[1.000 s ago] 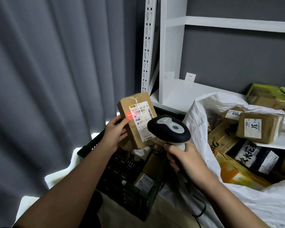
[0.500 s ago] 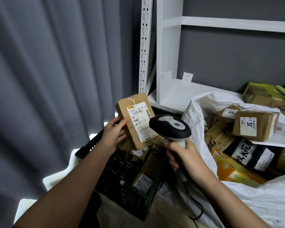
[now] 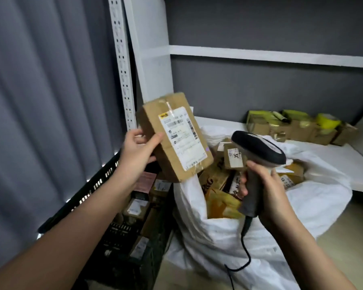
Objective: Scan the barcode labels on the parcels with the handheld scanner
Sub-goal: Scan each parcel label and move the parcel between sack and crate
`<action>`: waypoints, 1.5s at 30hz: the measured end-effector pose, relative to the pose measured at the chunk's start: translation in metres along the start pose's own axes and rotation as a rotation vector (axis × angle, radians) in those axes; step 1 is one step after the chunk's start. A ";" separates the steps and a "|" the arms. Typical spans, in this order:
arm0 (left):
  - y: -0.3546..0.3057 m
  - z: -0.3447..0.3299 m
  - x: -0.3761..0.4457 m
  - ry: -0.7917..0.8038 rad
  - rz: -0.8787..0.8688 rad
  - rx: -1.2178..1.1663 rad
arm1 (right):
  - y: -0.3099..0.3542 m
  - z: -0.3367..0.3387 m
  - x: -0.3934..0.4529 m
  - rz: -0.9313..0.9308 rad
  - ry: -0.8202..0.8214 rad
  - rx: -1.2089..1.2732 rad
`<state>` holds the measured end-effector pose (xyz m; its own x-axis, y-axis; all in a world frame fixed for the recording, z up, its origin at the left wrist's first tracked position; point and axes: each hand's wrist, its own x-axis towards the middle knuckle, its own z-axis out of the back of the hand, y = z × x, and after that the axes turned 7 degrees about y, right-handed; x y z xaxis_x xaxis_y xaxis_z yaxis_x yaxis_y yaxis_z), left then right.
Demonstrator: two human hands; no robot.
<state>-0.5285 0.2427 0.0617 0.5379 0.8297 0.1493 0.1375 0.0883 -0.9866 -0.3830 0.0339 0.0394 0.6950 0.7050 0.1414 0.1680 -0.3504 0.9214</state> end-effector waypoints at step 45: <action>0.307 0.184 0.117 0.495 0.655 1.518 | -0.259 -0.166 0.122 -0.519 0.183 -0.310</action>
<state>-0.5765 0.4687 -0.2358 0.4042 0.7283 -0.5534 -0.8806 0.4734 -0.0202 -0.4575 0.3128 -0.1215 0.4421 0.8389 -0.3175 0.2212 0.2411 0.9450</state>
